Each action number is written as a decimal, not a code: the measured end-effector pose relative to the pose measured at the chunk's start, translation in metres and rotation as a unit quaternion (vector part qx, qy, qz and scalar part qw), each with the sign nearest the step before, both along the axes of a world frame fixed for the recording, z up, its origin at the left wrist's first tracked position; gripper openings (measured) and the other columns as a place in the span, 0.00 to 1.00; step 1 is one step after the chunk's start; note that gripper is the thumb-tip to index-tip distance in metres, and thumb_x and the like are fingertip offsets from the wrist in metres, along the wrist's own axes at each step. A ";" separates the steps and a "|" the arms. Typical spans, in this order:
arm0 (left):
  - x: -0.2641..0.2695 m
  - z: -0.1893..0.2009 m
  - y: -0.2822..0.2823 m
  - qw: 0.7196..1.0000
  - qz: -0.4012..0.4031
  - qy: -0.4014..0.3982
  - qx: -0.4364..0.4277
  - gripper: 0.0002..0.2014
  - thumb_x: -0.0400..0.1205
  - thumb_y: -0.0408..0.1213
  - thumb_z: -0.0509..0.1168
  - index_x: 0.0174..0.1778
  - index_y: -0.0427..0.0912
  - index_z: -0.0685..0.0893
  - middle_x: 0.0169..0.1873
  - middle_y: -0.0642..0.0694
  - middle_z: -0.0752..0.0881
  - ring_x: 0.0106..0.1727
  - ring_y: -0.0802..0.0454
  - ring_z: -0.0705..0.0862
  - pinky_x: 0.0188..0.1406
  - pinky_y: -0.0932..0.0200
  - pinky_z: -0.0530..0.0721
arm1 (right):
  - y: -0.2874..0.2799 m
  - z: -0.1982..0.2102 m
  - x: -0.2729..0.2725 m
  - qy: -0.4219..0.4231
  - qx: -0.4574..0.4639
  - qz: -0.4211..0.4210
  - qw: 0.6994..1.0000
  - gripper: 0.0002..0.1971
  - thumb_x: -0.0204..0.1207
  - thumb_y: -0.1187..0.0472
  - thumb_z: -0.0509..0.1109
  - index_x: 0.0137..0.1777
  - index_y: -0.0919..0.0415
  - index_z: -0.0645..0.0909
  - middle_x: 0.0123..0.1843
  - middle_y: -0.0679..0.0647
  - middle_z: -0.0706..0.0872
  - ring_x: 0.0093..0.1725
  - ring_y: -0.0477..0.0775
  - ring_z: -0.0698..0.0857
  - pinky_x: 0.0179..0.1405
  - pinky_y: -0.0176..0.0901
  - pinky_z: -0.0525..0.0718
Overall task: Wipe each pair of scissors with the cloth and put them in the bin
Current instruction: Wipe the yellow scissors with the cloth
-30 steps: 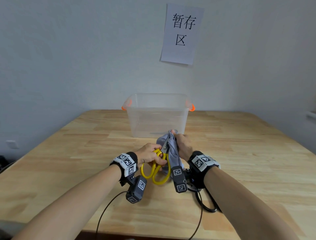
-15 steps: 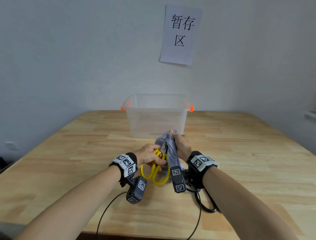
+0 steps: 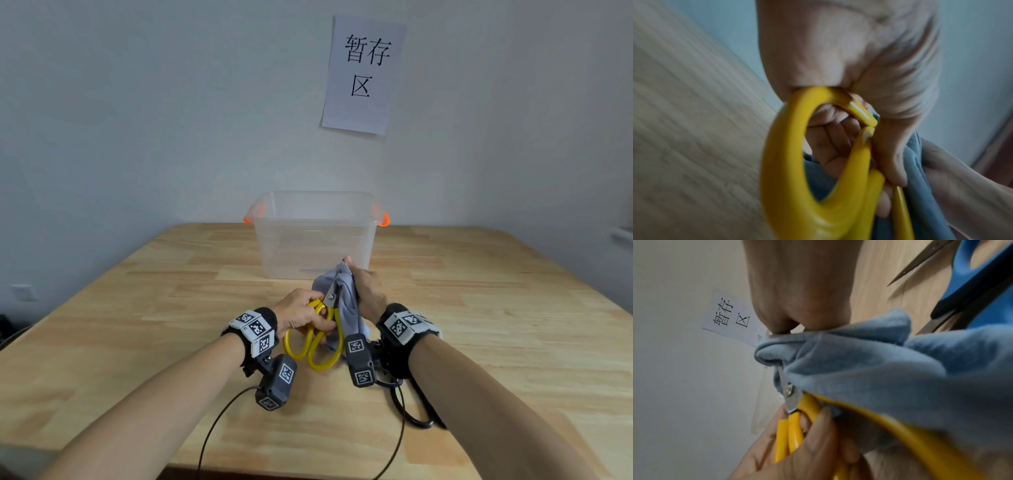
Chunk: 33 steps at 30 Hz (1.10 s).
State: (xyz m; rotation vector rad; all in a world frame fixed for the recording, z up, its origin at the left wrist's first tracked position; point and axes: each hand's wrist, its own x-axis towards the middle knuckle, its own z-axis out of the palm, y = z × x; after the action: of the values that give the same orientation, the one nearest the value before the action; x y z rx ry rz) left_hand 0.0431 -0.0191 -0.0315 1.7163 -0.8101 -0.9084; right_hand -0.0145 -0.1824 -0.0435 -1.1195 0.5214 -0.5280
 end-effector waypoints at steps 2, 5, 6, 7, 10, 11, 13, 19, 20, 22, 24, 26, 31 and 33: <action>0.002 0.000 0.003 1.000 0.018 -0.002 0.000 0.12 0.71 0.17 0.76 0.47 0.30 0.85 0.33 0.42 0.86 0.33 0.41 0.90 0.35 0.49 0.91 | -0.003 0.000 -0.004 0.012 -0.004 -0.006 1.000 0.19 0.85 0.53 0.68 0.43 0.70 0.83 0.33 0.62 0.88 0.32 0.57 0.88 0.35 0.47 0.85; 0.006 -0.001 0.007 0.999 0.041 0.000 -0.016 0.10 0.73 0.18 0.76 0.45 0.33 0.85 0.31 0.43 0.86 0.33 0.42 0.91 0.35 0.52 0.91 | -0.007 -0.002 -0.009 0.036 -0.026 -0.012 0.999 0.22 0.87 0.51 0.64 0.48 0.74 0.83 0.37 0.64 0.87 0.36 0.61 0.86 0.44 0.54 0.87; 0.006 -0.002 0.008 0.999 0.046 0.002 -0.027 0.10 0.73 0.19 0.76 0.44 0.33 0.85 0.31 0.44 0.86 0.34 0.41 0.91 0.37 0.52 0.91 | -0.008 -0.004 -0.009 0.047 -0.038 -0.014 0.998 0.22 0.88 0.52 0.63 0.50 0.74 0.83 0.41 0.67 0.87 0.41 0.63 0.86 0.51 0.59 0.86; 0.007 -0.002 0.008 0.998 0.054 0.005 -0.038 0.10 0.73 0.20 0.76 0.45 0.34 0.85 0.31 0.44 0.86 0.35 0.41 0.91 0.38 0.52 0.91 | -0.006 -0.004 -0.010 0.060 -0.053 -0.009 0.997 0.20 0.88 0.52 0.62 0.52 0.72 0.83 0.46 0.68 0.87 0.46 0.65 0.86 0.58 0.61 0.85; 0.009 -0.002 0.007 0.994 0.091 0.003 -0.063 0.11 0.73 0.23 0.78 0.47 0.36 0.86 0.33 0.46 0.87 0.38 0.41 0.92 0.39 0.53 0.91 | 0.002 -0.004 -0.014 0.112 -0.118 0.041 0.986 0.20 0.88 0.51 0.60 0.56 0.69 0.84 0.56 0.67 0.88 0.56 0.65 0.87 0.69 0.61 0.82; 0.010 -0.002 0.006 0.992 0.104 0.000 -0.071 0.12 0.73 0.24 0.79 0.48 0.37 0.86 0.34 0.46 0.87 0.39 0.41 0.92 0.39 0.53 0.91 | 0.006 -0.003 -0.016 0.123 -0.131 0.058 0.982 0.20 0.89 0.50 0.60 0.57 0.67 0.84 0.58 0.66 0.88 0.59 0.64 0.86 0.70 0.60 0.81; 0.011 -0.001 0.004 0.987 0.132 -0.020 -0.084 0.12 0.72 0.27 0.80 0.49 0.37 0.87 0.36 0.47 0.87 0.40 0.45 0.90 0.39 0.56 0.89 | 0.014 0.000 -0.023 0.127 -0.158 0.085 0.975 0.20 0.89 0.48 0.59 0.58 0.65 0.85 0.59 0.63 0.88 0.61 0.60 0.86 0.67 0.54 0.82; 0.021 0.004 0.001 0.974 0.187 -0.089 -0.091 0.10 0.77 0.29 0.77 0.43 0.38 0.80 0.34 0.46 0.81 0.37 0.49 0.84 0.34 0.64 0.85 | 0.029 -0.001 -0.039 0.151 -0.213 0.155 0.953 0.26 0.88 0.44 0.60 0.50 0.67 0.88 0.49 0.63 0.92 0.51 0.58 0.89 0.55 0.48 0.87; 0.023 0.005 0.000 0.973 0.193 -0.091 -0.089 0.10 0.78 0.29 0.76 0.42 0.39 0.79 0.36 0.44 0.82 0.40 0.46 0.85 0.37 0.62 0.85 | 0.029 -0.003 -0.039 0.156 -0.228 0.153 0.949 0.23 0.86 0.44 0.63 0.50 0.65 0.88 0.51 0.64 0.91 0.54 0.60 0.89 0.61 0.55 0.86; 0.023 0.006 -0.001 0.974 0.191 -0.089 -0.081 0.11 0.79 0.32 0.75 0.42 0.39 0.77 0.39 0.40 0.83 0.45 0.43 0.87 0.45 0.54 0.85 | 0.029 -0.009 -0.039 0.156 -0.242 0.139 0.947 0.14 0.83 0.54 0.65 0.45 0.61 0.88 0.46 0.62 0.91 0.52 0.60 0.87 0.64 0.61 0.83; 0.021 0.008 0.000 0.978 0.177 -0.088 -0.063 0.11 0.82 0.36 0.73 0.42 0.41 0.75 0.38 0.42 0.82 0.45 0.44 0.86 0.44 0.52 0.86 | 0.029 -0.011 -0.039 0.152 -0.240 0.119 0.951 0.13 0.79 0.65 0.63 0.39 0.60 0.87 0.41 0.61 0.89 0.48 0.60 0.85 0.57 0.59 0.84; 0.019 0.008 0.003 0.983 0.158 -0.085 -0.041 0.10 0.85 0.39 0.69 0.41 0.42 0.75 0.37 0.46 0.79 0.44 0.46 0.84 0.42 0.50 0.89 | 0.029 -0.014 -0.038 0.160 -0.235 0.108 0.953 0.11 0.73 0.66 0.62 0.35 0.62 0.86 0.38 0.63 0.87 0.45 0.62 0.84 0.52 0.61 0.84; 0.018 0.006 0.005 0.977 0.158 -0.142 0.000 0.12 0.85 0.45 0.68 0.40 0.46 0.75 0.37 0.47 0.78 0.42 0.49 0.79 0.42 0.53 0.82 | 0.029 -0.021 -0.033 0.160 -0.260 0.105 0.946 0.13 0.68 0.63 0.61 0.41 0.69 0.86 0.45 0.71 0.89 0.49 0.71 0.87 0.59 0.66 0.85; 0.017 0.009 0.005 0.969 0.184 -0.168 0.005 0.15 0.83 0.46 0.71 0.37 0.46 0.74 0.33 0.50 0.78 0.37 0.51 0.77 0.34 0.57 0.75 | 0.038 -0.013 -0.038 0.158 -0.265 0.103 0.946 0.12 0.75 0.69 0.61 0.42 0.70 0.86 0.43 0.68 0.88 0.47 0.66 0.87 0.57 0.62 0.86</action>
State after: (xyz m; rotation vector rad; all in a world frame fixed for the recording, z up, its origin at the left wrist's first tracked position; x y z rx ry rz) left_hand 0.0606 -0.0139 -0.0226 1.9745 -0.6681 -0.3763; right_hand -0.0523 -0.1445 -0.0567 -1.7728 0.5441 -0.3093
